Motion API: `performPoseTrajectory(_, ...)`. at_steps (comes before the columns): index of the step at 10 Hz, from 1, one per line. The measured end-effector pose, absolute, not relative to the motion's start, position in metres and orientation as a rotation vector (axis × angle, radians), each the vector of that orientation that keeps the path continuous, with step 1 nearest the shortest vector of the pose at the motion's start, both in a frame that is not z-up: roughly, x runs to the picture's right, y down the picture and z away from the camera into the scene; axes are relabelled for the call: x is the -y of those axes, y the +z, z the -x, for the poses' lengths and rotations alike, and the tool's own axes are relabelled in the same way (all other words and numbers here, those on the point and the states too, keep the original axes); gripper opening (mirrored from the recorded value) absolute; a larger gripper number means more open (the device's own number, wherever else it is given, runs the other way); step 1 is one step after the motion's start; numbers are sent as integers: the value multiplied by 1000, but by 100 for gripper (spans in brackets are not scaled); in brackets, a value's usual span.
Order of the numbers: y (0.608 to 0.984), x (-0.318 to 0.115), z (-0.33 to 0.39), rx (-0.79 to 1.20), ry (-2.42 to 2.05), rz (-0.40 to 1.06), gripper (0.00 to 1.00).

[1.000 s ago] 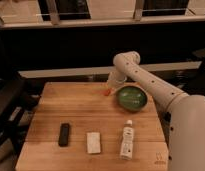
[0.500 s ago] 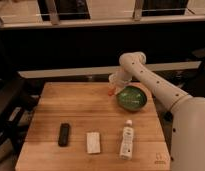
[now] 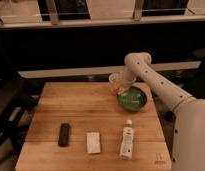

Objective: Place the pepper in the ceramic bowl

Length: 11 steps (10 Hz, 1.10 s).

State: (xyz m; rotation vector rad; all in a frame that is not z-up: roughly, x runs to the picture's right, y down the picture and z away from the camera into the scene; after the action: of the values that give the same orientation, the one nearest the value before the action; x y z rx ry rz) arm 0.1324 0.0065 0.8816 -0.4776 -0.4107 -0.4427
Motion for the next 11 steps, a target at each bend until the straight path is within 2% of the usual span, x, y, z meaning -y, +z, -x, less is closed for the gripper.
performPoseTrajectory(11, 892, -4, -184, 381, -332, 506, 4)
